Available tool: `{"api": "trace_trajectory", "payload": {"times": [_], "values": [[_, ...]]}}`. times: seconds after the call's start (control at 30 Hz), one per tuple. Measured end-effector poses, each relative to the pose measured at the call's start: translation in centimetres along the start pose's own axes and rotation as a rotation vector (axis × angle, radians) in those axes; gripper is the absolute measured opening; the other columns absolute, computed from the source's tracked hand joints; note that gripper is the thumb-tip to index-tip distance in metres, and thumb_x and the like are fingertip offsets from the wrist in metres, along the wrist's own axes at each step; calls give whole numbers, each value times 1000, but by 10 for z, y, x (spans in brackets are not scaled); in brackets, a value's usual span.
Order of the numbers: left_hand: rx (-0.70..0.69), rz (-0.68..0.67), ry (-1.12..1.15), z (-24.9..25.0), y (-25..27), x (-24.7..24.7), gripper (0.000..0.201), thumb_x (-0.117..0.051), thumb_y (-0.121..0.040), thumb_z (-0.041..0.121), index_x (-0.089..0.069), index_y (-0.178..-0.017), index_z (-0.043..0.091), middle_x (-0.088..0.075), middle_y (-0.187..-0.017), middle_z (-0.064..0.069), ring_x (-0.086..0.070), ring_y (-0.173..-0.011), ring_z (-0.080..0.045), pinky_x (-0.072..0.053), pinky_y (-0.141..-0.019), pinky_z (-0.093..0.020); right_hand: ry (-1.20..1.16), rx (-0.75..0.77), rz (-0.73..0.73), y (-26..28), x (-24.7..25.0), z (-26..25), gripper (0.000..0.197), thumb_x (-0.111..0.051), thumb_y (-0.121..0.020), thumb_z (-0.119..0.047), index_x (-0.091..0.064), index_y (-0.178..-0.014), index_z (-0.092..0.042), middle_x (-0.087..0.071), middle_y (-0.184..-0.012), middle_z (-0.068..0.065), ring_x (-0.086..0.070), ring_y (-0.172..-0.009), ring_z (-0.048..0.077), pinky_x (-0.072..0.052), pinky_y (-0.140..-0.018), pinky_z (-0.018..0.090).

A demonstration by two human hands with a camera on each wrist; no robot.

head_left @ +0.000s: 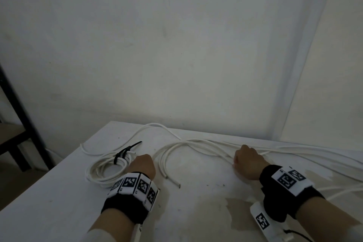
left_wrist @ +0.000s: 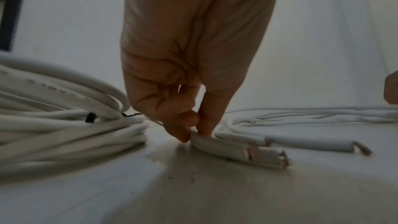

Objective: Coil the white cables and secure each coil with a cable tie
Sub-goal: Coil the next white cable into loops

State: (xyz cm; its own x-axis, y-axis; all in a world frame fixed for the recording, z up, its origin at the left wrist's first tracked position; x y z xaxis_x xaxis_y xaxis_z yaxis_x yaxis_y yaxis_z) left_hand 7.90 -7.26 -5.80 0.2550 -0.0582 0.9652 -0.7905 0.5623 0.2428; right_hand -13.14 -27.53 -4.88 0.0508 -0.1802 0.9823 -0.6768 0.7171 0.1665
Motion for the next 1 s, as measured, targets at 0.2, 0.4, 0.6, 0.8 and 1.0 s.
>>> {"api": "trace_trajectory", "payload": {"times": [0.2, 0.4, 0.6, 0.8, 1.0], "values": [[24, 118, 207, 1, 13, 16, 29, -35, -94, 8, -37, -122, 1, -48, -129, -18, -48, -119, -31, -39, -92, -35, -284, 57, 182, 20, 28, 15, 8, -34, -98, -14, -35, -92, -9, -46, -80, 3, -42, -71, 19, -26, -54, 26], [-185, 282, 885, 27, 47, 51, 11, -31, -92, -2, -36, -95, 7, -50, -76, -10, -50, -70, -24, -43, -62, -33, -201, 80, 265, 47, 50, 27, 24, -39, -98, -25, -44, -116, -9, -50, -116, 9, -51, -104, 25, -28, -72, 26], [-301, 394, 895, 44, 90, 74, 15, -33, -94, 1, -41, -100, 12, -54, -82, -9, -47, -68, -23, -33, -57, -30, 228, 207, 471, 109, 73, 14, 15, -63, -86, -29, -61, -92, -16, -65, -88, 2, -65, -70, 21, -21, -47, 24], [-398, 452, 811, 58, 131, 85, 25, -36, -97, 20, -55, -83, 11, -53, -67, -4, -48, -65, -19, -32, -58, -27, 347, 218, 599, 156, 88, 27, 44, -95, -30, -24, -54, -46, -18, -49, -45, 4, -40, -23, 14, 12, -51, 18], [-464, 415, 879, 88, 164, 86, 22, -35, -95, 9, -53, -83, 14, -49, -66, -3, -41, -59, -21, -29, -54, -31, 559, 374, 719, 208, 89, 23, 23, -77, -48, -10, -59, -54, -22, -54, -56, -4, -49, -41, 19, -25, -51, 28]]}}
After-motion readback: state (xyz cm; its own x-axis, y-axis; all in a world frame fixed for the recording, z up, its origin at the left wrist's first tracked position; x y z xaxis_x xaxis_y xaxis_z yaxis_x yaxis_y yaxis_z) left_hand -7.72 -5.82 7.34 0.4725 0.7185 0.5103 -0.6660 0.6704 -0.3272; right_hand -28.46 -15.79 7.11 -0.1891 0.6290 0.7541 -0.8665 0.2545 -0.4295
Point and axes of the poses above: each hand's wrist, its own y-axis away from the middle knuckle, its own x-axis out of the back of the hand, z = x × y, the point moved 9 cm from there along -y, towards the middle knuckle
